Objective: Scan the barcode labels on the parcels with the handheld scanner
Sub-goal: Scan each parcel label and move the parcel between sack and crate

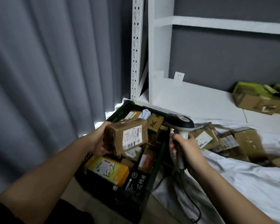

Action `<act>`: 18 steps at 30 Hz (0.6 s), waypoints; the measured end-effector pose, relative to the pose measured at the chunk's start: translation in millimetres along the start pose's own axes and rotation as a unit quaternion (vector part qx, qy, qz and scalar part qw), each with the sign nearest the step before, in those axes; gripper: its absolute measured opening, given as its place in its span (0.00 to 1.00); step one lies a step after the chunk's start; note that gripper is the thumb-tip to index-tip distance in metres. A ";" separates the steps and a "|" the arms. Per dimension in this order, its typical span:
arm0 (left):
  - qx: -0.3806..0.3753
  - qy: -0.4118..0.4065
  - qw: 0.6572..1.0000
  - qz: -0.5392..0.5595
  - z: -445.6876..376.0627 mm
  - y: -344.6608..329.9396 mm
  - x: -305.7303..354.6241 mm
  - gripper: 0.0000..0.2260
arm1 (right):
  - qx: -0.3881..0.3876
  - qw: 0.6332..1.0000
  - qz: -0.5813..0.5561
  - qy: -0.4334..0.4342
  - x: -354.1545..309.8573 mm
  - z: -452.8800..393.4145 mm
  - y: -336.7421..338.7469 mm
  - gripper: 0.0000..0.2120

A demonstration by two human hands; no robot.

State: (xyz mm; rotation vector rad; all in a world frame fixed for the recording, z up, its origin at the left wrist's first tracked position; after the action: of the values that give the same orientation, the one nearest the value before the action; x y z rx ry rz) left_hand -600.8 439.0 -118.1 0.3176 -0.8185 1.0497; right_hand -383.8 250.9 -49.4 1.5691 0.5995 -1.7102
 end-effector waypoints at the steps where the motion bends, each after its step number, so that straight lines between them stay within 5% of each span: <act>1: -0.011 -0.002 1.000 0.029 7.5 -6.6 -2.4 0.26 | 0.011 1.000 -0.002 0.007 -5.8 5.8 8.7 0.06; 8: -0.112 0.007 0.978 0.178 24.3 -62.5 -25.0 0.36 | 0.023 0.995 -0.072 0.066 -26.5 35.7 33.4 0.03; 18: -0.168 -0.090 0.931 0.310 9.0 -96.9 5.5 0.29 | -0.115 0.982 -0.127 0.083 -39.7 46.2 18.0 0.17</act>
State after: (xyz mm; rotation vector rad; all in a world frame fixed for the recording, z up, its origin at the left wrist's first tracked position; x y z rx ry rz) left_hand -520.0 389.9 -94.6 -0.1587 -1.2932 1.4479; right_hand -400.0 212.8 -1.3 1.5289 1.0825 -1.6298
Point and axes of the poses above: each hand's wrist, its own z-axis away from the middle knuckle, its own y-axis out of the back of the hand, x = y × z, the point moved 8 cm from there along -z, towards the middle knuckle, and after that the axes turned 11 degrees about z, right-handed, at the moved point
